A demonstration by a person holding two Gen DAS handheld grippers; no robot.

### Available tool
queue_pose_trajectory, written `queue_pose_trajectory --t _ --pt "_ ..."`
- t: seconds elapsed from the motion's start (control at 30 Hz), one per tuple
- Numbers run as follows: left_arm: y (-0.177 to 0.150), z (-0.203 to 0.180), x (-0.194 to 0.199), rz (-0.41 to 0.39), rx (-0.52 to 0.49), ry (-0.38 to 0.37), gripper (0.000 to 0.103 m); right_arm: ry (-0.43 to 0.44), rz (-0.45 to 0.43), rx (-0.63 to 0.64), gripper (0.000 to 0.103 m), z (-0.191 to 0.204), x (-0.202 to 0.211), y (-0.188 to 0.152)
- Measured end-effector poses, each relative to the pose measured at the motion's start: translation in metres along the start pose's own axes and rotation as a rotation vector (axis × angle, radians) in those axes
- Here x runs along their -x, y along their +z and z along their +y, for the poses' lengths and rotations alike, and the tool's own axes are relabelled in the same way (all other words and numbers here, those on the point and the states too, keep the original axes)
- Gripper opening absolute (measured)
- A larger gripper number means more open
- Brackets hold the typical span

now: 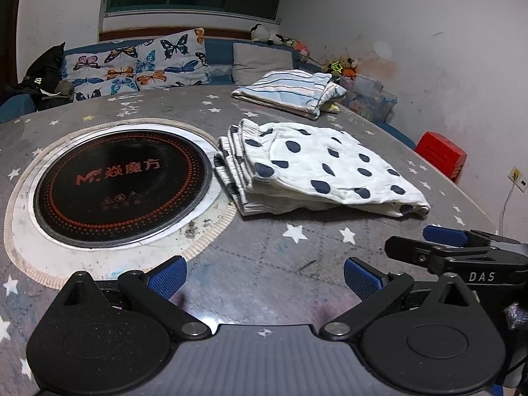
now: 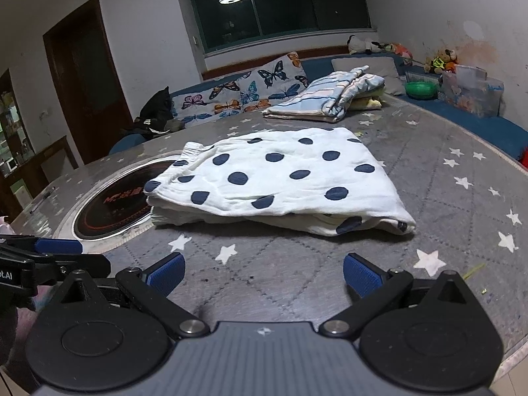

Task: Fold clothes

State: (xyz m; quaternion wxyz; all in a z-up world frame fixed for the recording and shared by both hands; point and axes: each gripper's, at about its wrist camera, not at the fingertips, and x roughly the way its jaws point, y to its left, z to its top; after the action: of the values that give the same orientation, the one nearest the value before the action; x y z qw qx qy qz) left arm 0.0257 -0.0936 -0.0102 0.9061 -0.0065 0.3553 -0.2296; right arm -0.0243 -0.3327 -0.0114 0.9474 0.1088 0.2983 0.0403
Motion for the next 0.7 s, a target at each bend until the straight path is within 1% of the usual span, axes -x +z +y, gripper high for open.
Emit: queue_pose_trajectory --t 0.1,0.33,0.6,0.7 --pt "0.002 0.001 -0.004 0.007 -0.003 0.007 0.103 0.007 0.012 -0.012 0.103 -0.004 -0.003 0.002" --pt "0.008 0.001 -0.016 0.03 -0.008 0.02 0.103 -0.011 0.019 -0.009 0.103 -0.007 -0.01 0.006" --pt "0.013 0.008 -0.021 0.039 0.013 0.033 0.103 0.027 0.043 0.016 0.103 -0.007 -0.02 0.011" --pt "0.014 0.01 -0.022 0.039 0.02 0.037 0.103 0.008 0.038 0.019 0.103 -0.009 -0.025 0.013"
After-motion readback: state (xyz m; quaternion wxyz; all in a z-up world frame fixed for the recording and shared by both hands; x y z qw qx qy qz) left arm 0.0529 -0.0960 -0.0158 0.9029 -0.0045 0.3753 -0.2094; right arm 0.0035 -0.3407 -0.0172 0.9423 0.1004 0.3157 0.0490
